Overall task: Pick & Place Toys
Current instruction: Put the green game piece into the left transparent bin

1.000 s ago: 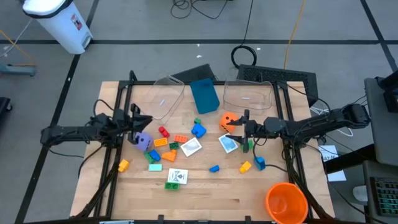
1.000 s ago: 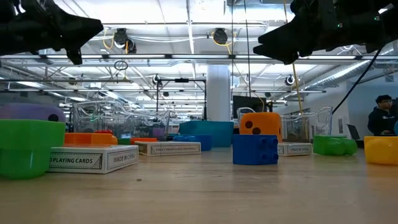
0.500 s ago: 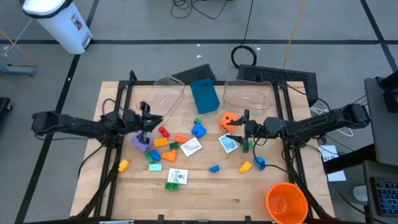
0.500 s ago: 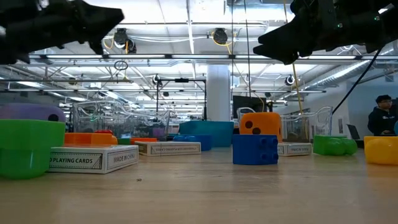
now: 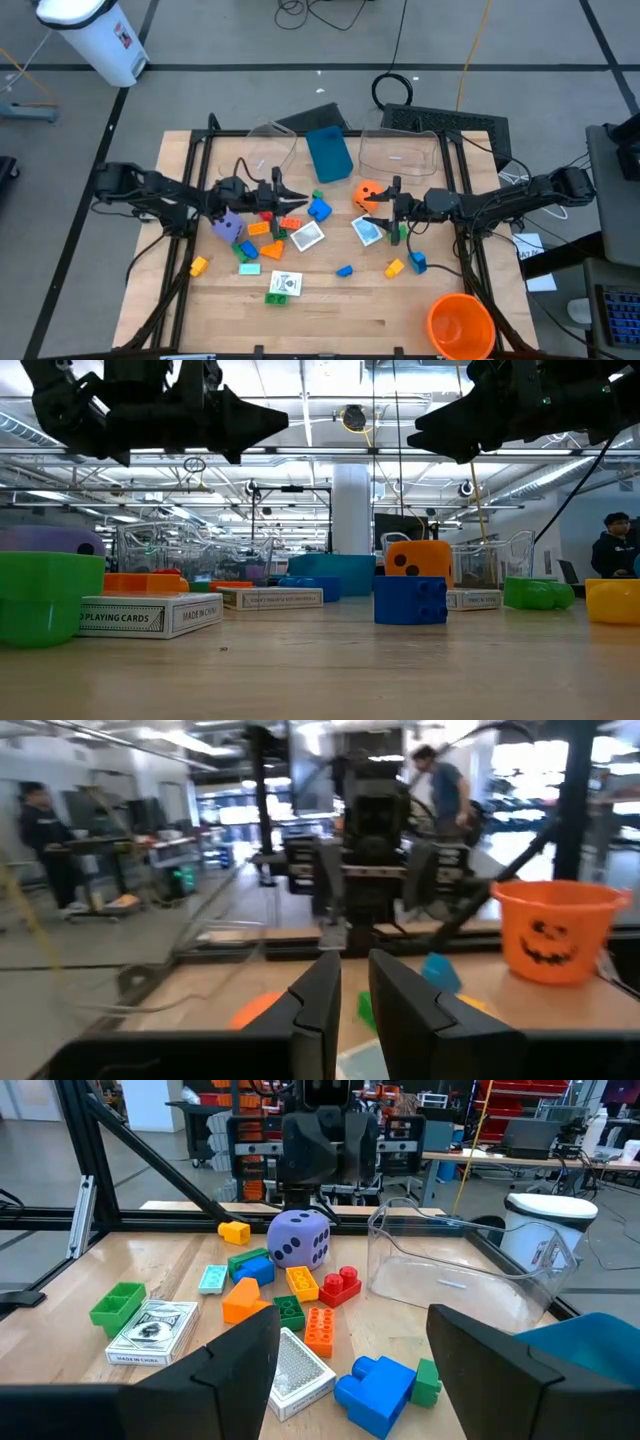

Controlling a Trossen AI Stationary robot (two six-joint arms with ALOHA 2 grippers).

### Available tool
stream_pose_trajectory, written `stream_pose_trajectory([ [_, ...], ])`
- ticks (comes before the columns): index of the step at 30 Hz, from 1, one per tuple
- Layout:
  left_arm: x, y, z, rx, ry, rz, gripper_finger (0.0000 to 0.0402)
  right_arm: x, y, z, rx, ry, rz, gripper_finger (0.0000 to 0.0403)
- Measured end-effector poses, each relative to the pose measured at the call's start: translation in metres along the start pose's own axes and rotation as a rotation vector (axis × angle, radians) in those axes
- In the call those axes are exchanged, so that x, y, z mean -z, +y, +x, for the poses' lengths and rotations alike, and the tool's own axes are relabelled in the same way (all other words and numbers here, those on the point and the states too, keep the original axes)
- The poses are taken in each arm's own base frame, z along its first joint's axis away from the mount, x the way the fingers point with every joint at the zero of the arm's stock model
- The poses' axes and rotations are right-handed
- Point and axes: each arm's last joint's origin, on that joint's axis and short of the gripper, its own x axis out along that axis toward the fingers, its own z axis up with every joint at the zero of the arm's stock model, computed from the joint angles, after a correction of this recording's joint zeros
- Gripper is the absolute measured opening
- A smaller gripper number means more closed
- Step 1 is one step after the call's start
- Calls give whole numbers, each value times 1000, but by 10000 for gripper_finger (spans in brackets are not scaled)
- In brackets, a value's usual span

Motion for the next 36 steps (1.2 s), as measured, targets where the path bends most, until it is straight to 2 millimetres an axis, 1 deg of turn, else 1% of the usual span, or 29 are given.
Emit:
stream_pose_trajectory([
  [8,-2,11,-2,-35,-8,0,61,0,0,0,0,0,0,247],
  [14,7,18,-3,-61,70,-82,61,0,0,0,0,0,0,248],
  [19,6,19,-3,-18,68,-82,61,0,0,0,0,0,0,248],
  [24,14,17,-4,43,147,-101,61,0,0,0,0,0,0,248],
  [28,18,11,-5,107,195,-186,61,0,0,0,0,0,0,248],
  [30,18,4,-4,186,204,-227,61,0,0,0,0,0,0,249],
  [32,17,-4,-4,261,199,-219,61,0,0,0,0,0,0,249],
  [36,13,-22,-2,335,169,-201,61,0,0,0,0,0,0,247],
])
